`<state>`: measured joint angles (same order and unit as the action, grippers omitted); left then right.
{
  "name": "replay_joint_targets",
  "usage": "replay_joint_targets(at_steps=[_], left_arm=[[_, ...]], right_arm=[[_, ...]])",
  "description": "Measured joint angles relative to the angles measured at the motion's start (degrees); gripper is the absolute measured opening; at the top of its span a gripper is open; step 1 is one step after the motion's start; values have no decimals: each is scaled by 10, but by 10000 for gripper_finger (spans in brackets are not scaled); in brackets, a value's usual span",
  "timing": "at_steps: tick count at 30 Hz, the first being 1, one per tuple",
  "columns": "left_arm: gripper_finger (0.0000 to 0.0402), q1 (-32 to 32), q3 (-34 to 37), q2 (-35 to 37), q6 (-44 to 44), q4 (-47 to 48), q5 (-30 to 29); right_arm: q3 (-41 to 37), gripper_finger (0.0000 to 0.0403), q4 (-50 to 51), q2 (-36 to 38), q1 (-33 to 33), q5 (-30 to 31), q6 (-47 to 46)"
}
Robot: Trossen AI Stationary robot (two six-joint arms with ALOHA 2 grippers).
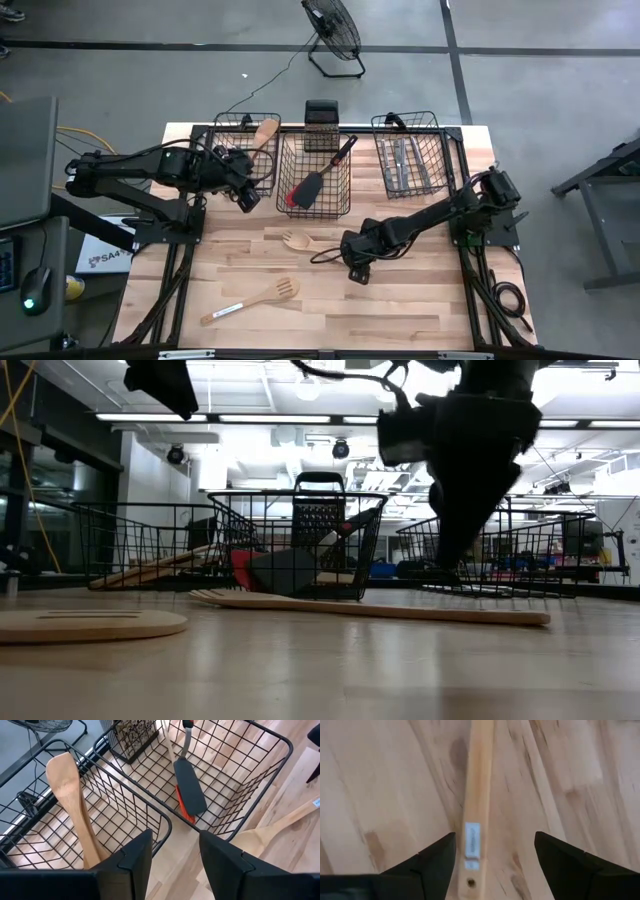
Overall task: Pick & Place Kitchen Items
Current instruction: Put the light brown wooden serving fork into the left wire basket
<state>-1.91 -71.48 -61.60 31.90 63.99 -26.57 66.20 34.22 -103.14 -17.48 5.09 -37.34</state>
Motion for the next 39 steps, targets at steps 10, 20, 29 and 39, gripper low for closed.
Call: replay_joint_targets(at_steps=[10,20,29,39], left_arm=[[159,0,0,0,0,0,0],[159,0,0,0,0,0,1],[159,0,0,0,0,0,0],[159,0,0,0,-1,0,0]], right_arm=[[0,258,13,-47,-6,-56,-64],[2,258,15,-57,-8,-45,-62],[0,209,29,-59,-36,2,-49],[-2,144,28,-61,-69,18,-51]])
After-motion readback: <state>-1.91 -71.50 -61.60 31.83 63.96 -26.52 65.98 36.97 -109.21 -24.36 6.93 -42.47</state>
